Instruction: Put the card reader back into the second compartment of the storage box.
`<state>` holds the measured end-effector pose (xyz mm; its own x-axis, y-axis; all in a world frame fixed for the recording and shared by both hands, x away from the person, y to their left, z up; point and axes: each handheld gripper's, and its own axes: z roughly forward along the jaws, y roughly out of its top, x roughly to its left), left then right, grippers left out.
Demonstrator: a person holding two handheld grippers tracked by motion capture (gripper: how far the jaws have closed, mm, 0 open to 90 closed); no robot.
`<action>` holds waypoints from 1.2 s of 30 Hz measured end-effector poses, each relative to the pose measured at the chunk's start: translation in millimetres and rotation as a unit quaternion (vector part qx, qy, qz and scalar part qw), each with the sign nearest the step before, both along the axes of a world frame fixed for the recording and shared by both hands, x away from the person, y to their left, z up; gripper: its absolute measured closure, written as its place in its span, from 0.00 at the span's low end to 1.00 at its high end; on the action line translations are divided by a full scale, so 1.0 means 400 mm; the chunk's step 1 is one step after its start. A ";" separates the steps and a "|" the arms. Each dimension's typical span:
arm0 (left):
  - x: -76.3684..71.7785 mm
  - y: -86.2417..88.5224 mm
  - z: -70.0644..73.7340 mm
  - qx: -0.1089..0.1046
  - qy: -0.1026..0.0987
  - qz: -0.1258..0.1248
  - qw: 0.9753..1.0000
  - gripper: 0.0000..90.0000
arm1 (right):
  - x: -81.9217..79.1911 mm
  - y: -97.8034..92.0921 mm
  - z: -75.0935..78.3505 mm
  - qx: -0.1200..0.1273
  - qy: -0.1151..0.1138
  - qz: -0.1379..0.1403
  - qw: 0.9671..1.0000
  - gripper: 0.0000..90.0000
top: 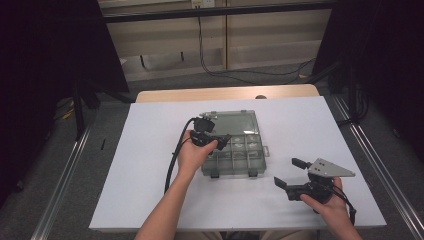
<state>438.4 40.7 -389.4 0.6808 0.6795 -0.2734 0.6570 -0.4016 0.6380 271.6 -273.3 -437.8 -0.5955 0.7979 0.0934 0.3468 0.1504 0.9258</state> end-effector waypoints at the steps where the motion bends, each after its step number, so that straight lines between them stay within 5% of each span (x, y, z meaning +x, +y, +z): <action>1: 0.000 0.000 0.000 0.001 -0.001 0.000 1.000 0.82 | 0.000 0.000 0.000 0.000 0.000 0.000 1.000 0.09; 36: 0.018 -0.019 -0.007 0.006 -0.001 0.011 1.000 0.82 | -0.001 0.003 -0.002 -0.002 0.001 0.004 1.000 0.09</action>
